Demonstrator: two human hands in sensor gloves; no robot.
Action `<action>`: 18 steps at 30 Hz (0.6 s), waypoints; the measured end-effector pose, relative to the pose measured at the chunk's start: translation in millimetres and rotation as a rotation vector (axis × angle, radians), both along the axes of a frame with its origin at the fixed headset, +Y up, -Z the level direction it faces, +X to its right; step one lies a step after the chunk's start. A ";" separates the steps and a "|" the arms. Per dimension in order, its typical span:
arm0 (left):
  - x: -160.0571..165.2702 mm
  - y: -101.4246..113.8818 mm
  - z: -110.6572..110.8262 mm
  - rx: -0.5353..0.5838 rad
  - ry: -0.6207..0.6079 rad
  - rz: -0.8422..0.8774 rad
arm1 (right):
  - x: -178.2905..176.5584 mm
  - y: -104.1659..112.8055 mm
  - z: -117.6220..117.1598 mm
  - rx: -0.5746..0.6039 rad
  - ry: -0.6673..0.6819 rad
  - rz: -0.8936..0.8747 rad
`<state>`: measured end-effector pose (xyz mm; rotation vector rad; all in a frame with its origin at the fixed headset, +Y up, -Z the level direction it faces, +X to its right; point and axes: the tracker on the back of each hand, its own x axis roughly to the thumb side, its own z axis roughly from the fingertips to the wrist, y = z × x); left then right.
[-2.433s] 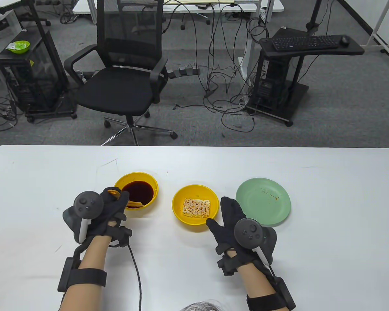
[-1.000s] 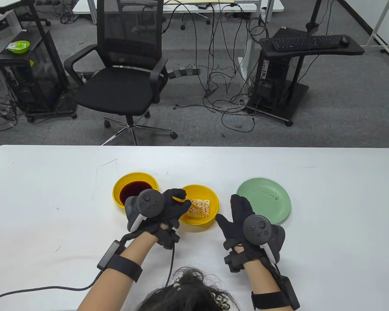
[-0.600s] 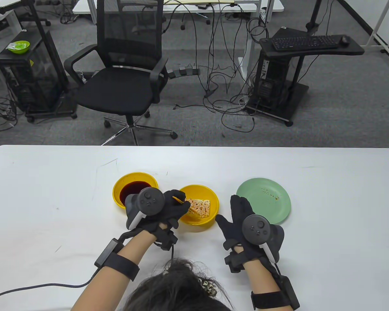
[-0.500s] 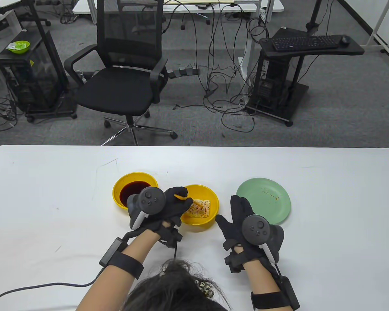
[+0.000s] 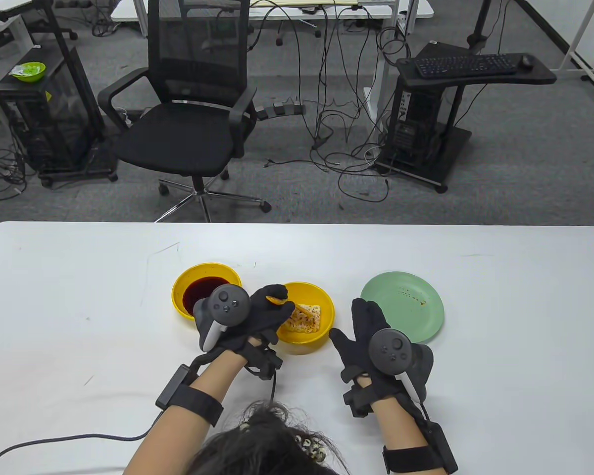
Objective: Dip brush into soy sauce and glaze onto rice cake
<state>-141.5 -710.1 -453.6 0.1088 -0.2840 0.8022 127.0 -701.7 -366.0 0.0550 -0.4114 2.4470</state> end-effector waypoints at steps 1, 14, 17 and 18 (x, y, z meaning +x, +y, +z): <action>-1.1 -0.8 0.7 0.005 0.007 -0.023 | -0.1 -0.2 -0.1 -0.001 0.000 0.000; 1.9 0.8 -0.8 0.008 -0.006 -0.036 | -0.5 -0.6 -0.4 -0.001 0.003 0.002; -5.4 5.2 0.9 0.007 -0.018 -0.056 | -0.6 -0.5 -0.2 0.001 0.003 0.003; -9.3 10.2 1.8 0.025 -0.014 -0.074 | -0.4 -0.4 -0.3 0.002 0.002 0.004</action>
